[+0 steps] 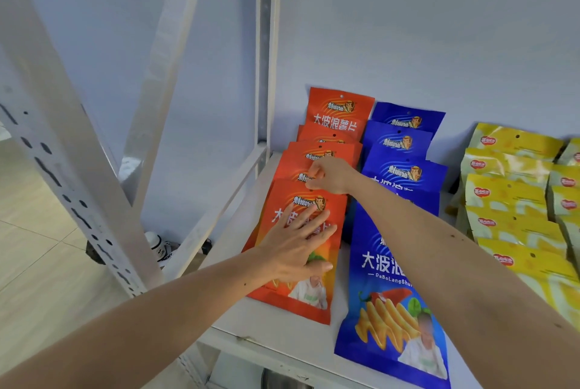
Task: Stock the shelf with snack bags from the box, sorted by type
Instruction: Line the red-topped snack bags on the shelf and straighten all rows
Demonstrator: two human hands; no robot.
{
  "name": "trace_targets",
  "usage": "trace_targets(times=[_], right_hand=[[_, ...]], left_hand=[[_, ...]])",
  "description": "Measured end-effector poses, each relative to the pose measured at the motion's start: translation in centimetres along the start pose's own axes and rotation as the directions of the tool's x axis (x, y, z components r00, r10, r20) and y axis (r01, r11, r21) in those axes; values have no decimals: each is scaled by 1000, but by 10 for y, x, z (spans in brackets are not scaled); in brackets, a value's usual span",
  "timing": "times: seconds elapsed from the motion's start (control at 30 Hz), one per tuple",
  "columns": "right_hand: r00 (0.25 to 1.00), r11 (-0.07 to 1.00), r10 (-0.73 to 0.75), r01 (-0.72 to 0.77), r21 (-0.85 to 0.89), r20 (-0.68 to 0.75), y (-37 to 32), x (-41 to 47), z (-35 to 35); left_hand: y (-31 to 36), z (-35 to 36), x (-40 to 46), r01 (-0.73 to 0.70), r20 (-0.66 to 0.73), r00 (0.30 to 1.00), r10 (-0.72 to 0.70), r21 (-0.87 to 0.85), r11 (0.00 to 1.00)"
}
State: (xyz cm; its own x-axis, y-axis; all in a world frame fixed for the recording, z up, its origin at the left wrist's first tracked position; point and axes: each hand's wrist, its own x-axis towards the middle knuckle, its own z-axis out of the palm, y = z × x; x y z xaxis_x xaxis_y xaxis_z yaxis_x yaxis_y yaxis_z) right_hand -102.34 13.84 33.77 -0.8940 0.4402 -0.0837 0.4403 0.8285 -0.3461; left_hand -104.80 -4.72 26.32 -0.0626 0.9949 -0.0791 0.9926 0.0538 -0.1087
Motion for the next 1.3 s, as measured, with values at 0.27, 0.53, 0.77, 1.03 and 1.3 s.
trace_targets(times=[0.27, 0.53, 0.77, 1.03, 1.3], right_hand=[[987, 995, 42, -29, 90, -154, 21, -54, -6], [956, 977, 166, -193, -90, -240, 34, -156, 14], [912, 956, 242, -282, -77, -331, 13, -233, 71], [889, 918, 295, -365, -153, -351, 5, -270, 108], [896, 930, 297, -349, -111, -328, 10, -276, 127]], left_hand=[[1, 1, -4, 30, -69, 997, -28, 26, 999], [17, -9, -21, 15, -116, 993, -11, 30, 999], [41, 8, -45, -8, -168, 986, 18, 65, 998], [53, 17, -53, 43, -126, 991, -32, 87, 995], [54, 18, -51, 55, -110, 993, -46, 83, 995]])
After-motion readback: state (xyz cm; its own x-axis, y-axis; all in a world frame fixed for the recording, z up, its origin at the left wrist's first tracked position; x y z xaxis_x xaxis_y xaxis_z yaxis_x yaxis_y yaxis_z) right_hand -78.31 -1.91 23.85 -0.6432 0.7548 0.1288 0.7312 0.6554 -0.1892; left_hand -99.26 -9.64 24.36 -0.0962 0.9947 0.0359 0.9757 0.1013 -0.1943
